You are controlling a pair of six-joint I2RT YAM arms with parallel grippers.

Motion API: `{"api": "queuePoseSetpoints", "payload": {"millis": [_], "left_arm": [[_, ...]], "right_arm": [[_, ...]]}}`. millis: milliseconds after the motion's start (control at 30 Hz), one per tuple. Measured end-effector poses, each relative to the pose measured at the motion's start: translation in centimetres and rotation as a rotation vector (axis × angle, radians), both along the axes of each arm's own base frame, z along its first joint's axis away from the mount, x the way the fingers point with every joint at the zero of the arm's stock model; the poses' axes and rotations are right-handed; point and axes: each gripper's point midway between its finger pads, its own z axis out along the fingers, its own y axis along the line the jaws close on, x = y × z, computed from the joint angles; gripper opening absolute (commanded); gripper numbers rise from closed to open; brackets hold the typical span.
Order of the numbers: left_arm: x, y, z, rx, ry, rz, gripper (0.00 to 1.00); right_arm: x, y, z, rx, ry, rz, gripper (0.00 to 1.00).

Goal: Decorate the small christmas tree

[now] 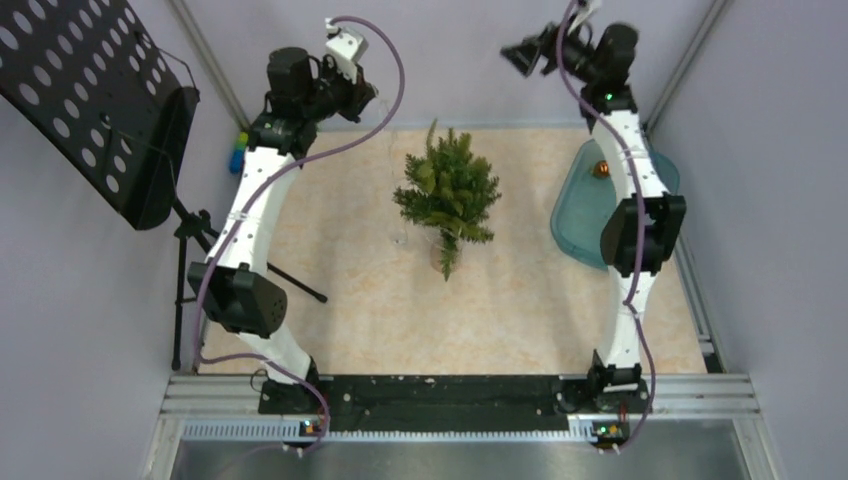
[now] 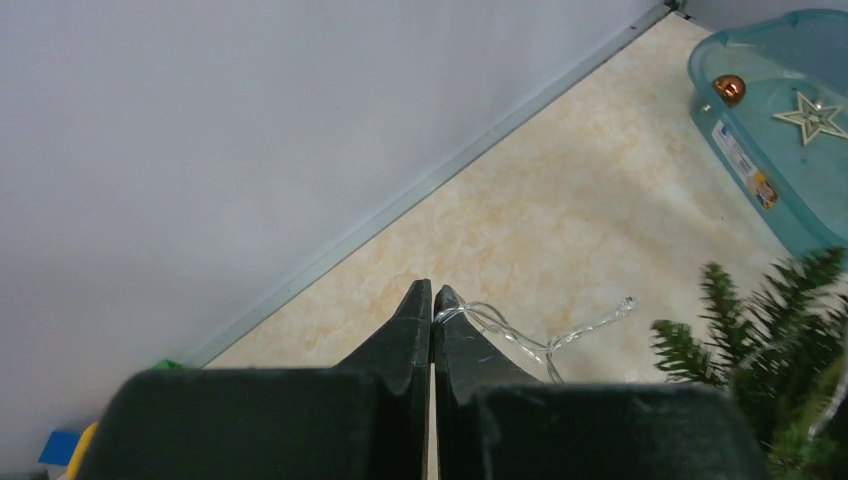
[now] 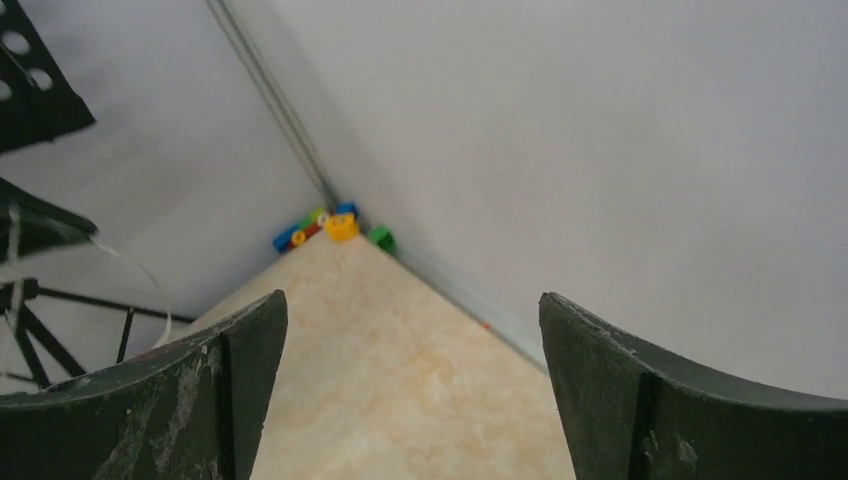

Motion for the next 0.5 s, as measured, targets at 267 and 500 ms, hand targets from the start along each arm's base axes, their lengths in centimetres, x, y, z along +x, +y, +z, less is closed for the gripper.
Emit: {"api": "queuePoseSetpoints", "payload": {"millis": [267, 500], "left_arm": [[3.2, -1.3, -4.2, -0.005, 0.096, -0.004, 0.0], [2.4, -2.3, -3.7, -0.049, 0.121, -0.052, 0.0]], "right_arm": [[6.6, 4.1, -21.8, 0.056, 0.334, 0.254, 0.9], [2.4, 12.7, -21.5, -0.035, 0.208, 0.477, 0.95]]}}
